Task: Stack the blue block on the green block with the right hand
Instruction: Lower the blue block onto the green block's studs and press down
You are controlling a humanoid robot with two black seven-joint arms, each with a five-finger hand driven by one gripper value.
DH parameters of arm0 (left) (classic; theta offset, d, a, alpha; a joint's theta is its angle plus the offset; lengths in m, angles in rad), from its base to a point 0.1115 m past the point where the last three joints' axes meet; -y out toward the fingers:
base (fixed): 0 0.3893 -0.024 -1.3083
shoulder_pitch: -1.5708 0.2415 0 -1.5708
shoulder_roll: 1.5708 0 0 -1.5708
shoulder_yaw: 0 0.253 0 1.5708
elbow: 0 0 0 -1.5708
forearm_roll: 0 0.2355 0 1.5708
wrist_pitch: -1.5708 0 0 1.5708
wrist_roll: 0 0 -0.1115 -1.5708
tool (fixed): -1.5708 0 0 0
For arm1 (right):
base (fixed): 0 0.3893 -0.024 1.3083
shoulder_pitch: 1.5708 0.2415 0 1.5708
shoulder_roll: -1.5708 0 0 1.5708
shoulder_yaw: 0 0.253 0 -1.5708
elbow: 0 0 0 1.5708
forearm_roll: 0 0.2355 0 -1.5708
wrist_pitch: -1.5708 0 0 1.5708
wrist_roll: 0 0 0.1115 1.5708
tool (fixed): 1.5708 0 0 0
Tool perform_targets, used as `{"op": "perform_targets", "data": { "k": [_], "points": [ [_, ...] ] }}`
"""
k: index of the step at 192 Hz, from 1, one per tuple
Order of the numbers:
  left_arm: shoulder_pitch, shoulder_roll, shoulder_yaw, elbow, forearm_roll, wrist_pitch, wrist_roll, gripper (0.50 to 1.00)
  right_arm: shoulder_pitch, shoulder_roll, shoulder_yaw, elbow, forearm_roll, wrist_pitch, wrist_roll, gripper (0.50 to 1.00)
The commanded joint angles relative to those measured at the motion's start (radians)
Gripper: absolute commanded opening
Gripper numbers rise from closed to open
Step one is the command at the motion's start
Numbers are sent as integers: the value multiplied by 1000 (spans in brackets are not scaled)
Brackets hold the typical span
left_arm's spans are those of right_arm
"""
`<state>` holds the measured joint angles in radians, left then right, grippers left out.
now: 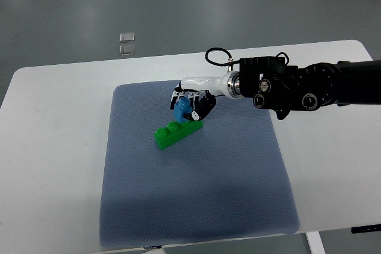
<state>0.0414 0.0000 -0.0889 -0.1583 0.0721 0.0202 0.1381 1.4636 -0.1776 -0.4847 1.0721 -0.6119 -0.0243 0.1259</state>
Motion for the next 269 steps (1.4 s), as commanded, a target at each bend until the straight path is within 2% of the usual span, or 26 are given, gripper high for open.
{"op": "perform_targets", "data": {
  "k": [1,86,269],
  "points": [
    [0,0,0,-1,0,0,0,1000,-6,1,0,-1,-11,0,0,525],
    [0,0,0,0,0,0,0,1000,-25,6,-2,-14,-40,-3,3,525],
    [0,0,0,0,0,0,0,1000,-74,32,-6,-46,-103,-60,32,525]
  ]
}}
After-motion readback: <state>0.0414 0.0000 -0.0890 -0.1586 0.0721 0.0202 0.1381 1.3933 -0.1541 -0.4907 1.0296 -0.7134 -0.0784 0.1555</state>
